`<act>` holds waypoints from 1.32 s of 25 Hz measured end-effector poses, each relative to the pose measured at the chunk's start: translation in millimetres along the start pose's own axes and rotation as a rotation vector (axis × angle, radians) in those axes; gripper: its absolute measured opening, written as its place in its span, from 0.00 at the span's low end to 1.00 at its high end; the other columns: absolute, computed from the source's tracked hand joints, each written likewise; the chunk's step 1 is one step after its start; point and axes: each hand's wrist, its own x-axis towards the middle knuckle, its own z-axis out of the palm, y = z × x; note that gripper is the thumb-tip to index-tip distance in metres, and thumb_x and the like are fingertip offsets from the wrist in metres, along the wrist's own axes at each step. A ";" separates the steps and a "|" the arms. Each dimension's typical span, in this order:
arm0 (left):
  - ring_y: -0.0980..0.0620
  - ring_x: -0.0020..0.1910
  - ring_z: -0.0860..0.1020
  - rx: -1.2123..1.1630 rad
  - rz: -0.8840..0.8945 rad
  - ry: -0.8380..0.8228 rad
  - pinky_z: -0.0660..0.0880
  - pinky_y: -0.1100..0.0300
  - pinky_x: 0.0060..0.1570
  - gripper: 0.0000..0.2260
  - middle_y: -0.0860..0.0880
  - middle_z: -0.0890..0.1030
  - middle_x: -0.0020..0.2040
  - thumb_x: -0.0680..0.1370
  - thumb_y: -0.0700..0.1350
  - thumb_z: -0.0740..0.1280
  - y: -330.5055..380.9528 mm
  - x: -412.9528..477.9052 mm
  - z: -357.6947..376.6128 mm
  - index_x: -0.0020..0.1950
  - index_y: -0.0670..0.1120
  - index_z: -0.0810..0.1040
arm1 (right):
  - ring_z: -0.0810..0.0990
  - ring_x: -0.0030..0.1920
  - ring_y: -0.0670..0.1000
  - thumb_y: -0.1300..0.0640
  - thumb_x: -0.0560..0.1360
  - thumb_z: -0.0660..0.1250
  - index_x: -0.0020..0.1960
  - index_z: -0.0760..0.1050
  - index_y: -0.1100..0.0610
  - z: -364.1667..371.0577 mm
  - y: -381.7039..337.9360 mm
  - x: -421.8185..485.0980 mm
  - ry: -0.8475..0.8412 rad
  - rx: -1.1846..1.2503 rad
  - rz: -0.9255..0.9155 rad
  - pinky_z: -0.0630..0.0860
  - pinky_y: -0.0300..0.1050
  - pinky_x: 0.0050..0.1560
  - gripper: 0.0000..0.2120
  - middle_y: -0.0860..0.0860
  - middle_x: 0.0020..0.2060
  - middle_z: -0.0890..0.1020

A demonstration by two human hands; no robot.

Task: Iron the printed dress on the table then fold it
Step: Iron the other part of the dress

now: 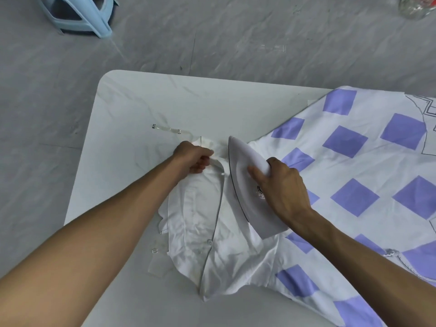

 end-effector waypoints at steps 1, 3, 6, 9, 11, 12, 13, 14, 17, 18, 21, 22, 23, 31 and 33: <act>0.50 0.30 0.77 -0.029 -0.008 0.020 0.77 0.63 0.29 0.06 0.42 0.80 0.36 0.74 0.39 0.72 -0.7 5.1 1.6 0.44 0.37 0.79 | 0.77 0.40 0.59 0.37 0.76 0.58 0.39 0.66 0.54 -0.6 -0.2 -1.1 0.002 0.006 -0.006 0.75 0.54 0.44 0.20 0.54 0.35 0.80; 0.47 0.34 0.81 -0.073 0.039 0.123 0.82 0.57 0.36 0.06 0.40 0.82 0.41 0.74 0.36 0.70 -3.8 15.3 0.7 0.49 0.34 0.79 | 0.77 0.40 0.58 0.37 0.75 0.58 0.40 0.68 0.55 -5.5 2.8 -4.3 -0.006 0.020 -0.002 0.75 0.53 0.43 0.20 0.53 0.35 0.80; 0.46 0.43 0.82 -0.147 0.154 0.169 0.81 0.50 0.51 0.07 0.40 0.83 0.49 0.76 0.37 0.68 -14.3 18.8 -10.5 0.52 0.35 0.79 | 0.78 0.36 0.56 0.39 0.74 0.61 0.39 0.71 0.56 -20.5 10.7 -12.2 -0.051 0.143 0.040 0.75 0.48 0.38 0.20 0.53 0.33 0.80; 0.52 0.43 0.79 -0.158 0.180 0.207 0.78 0.60 0.47 0.10 0.42 0.81 0.54 0.77 0.39 0.66 -13.6 11.2 -13.6 0.57 0.39 0.77 | 0.73 0.26 0.52 0.43 0.75 0.64 0.39 0.73 0.61 -38.4 19.5 -11.3 -0.120 0.403 0.159 0.71 0.43 0.31 0.20 0.52 0.27 0.77; 0.51 0.47 0.77 0.087 0.275 0.428 0.74 0.60 0.48 0.11 0.47 0.80 0.55 0.75 0.40 0.66 -11.4 2.3 -9.5 0.58 0.44 0.76 | 0.70 0.24 0.53 0.45 0.76 0.63 0.42 0.74 0.62 -45.4 23.9 -5.8 -0.149 0.551 0.216 0.69 0.44 0.30 0.19 0.52 0.25 0.73; 0.50 0.49 0.76 0.185 0.389 0.492 0.73 0.58 0.50 0.12 0.49 0.79 0.55 0.75 0.40 0.66 -9.6 -6.7 -5.3 0.58 0.45 0.75 | 0.70 0.25 0.53 0.45 0.76 0.63 0.43 0.74 0.62 -48.3 25.2 -3.7 -0.165 0.595 0.228 0.69 0.44 0.30 0.18 0.53 0.26 0.73; 0.49 0.52 0.76 0.251 0.544 0.503 0.73 0.57 0.52 0.12 0.50 0.79 0.55 0.75 0.40 0.67 -6.3 -17.0 -1.6 0.58 0.46 0.75 | 0.69 0.25 0.53 0.45 0.76 0.63 0.43 0.75 0.61 -50.9 26.3 -2.1 -0.185 0.606 0.222 0.69 0.45 0.31 0.18 0.54 0.26 0.73; 0.49 0.54 0.75 0.327 0.725 0.480 0.72 0.58 0.54 0.12 0.51 0.78 0.55 0.74 0.41 0.68 -0.3 -28.0 1.6 0.58 0.47 0.76 | 0.69 0.25 0.53 0.45 0.76 0.63 0.44 0.75 0.62 -53.4 27.6 -1.0 -0.207 0.585 0.201 0.69 0.45 0.31 0.19 0.54 0.26 0.73; 0.49 0.61 0.70 0.677 1.153 0.166 0.65 0.58 0.62 0.17 0.52 0.78 0.61 0.73 0.51 0.71 42.8 -65.4 15.1 0.60 0.50 0.79 | 0.70 0.25 0.52 0.43 0.76 0.62 0.46 0.74 0.65 -63.4 25.6 -1.9 -0.295 0.453 0.130 0.70 0.43 0.30 0.23 0.54 0.27 0.75; 0.50 0.61 0.68 0.799 1.199 0.022 0.63 0.58 0.63 0.19 0.54 0.77 0.62 0.72 0.54 0.71 58.8 -73.0 23.3 0.61 0.51 0.79 | 0.70 0.26 0.52 0.42 0.76 0.62 0.44 0.74 0.64 -67.4 23.5 -2.7 -0.326 0.426 0.117 0.70 0.43 0.31 0.22 0.55 0.28 0.75; 0.53 0.61 0.67 1.086 1.191 -0.244 0.64 0.57 0.64 0.18 0.57 0.77 0.59 0.69 0.59 0.72 86.1 -97.8 53.1 0.57 0.59 0.79 | 0.70 0.28 0.53 0.44 0.75 0.62 0.39 0.71 0.62 -80.8 16.3 -9.3 -0.411 0.419 0.039 0.69 0.45 0.33 0.20 0.59 0.30 0.75; 0.52 0.60 0.68 1.155 1.151 -0.282 0.66 0.56 0.63 0.17 0.55 0.76 0.58 0.69 0.59 0.72 89.2 -103.2 60.8 0.56 0.61 0.79 | 0.70 0.28 0.53 0.46 0.75 0.62 0.38 0.71 0.62 -84.7 14.9 -11.8 -0.425 0.425 0.006 0.68 0.45 0.33 0.19 0.60 0.29 0.74; 0.51 0.58 0.70 1.210 1.105 -0.310 0.68 0.54 0.62 0.15 0.52 0.74 0.57 0.69 0.58 0.73 91.2 -106.7 66.7 0.55 0.61 0.79 | 0.70 0.28 0.52 0.48 0.75 0.62 0.36 0.70 0.62 -88.0 14.8 -13.5 -0.431 0.430 -0.015 0.68 0.45 0.33 0.18 0.60 0.28 0.74; 0.48 0.46 0.74 1.187 1.248 -0.215 0.64 0.58 0.44 0.10 0.48 0.78 0.44 0.73 0.50 0.70 87.0 -114.6 79.6 0.52 0.49 0.79 | 0.79 0.40 0.49 0.51 0.66 0.76 0.50 0.76 0.51 -111.1 48.7 -12.9 -0.373 0.150 -0.081 0.72 0.41 0.38 0.16 0.48 0.40 0.81; 0.48 0.45 0.74 1.131 1.255 -0.197 0.63 0.58 0.43 0.10 0.48 0.78 0.44 0.73 0.51 0.70 86.9 -113.6 79.3 0.51 0.49 0.79 | 0.77 0.42 0.47 0.49 0.64 0.78 0.52 0.75 0.49 -111.9 52.2 -14.7 -0.314 0.035 -0.115 0.69 0.39 0.36 0.20 0.46 0.42 0.79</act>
